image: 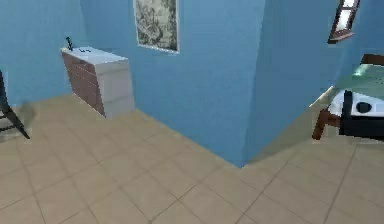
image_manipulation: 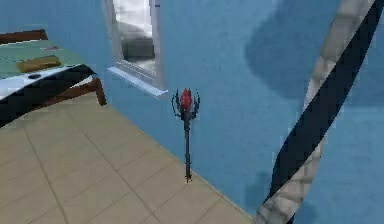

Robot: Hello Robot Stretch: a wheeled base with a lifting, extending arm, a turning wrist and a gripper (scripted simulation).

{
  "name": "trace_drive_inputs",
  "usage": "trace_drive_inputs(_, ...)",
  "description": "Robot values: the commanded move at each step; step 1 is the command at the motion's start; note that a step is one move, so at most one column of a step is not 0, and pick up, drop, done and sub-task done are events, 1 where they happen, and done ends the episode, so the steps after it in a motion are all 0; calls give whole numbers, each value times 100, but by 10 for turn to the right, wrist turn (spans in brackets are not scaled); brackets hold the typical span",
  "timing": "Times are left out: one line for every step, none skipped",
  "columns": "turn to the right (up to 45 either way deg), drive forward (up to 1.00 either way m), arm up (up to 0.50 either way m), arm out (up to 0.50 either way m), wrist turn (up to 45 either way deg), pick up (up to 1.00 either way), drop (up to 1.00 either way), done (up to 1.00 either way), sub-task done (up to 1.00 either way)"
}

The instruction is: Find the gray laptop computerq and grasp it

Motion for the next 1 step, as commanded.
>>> trace_drive_inputs(-390,0,0,0,0,0,0,0,0)
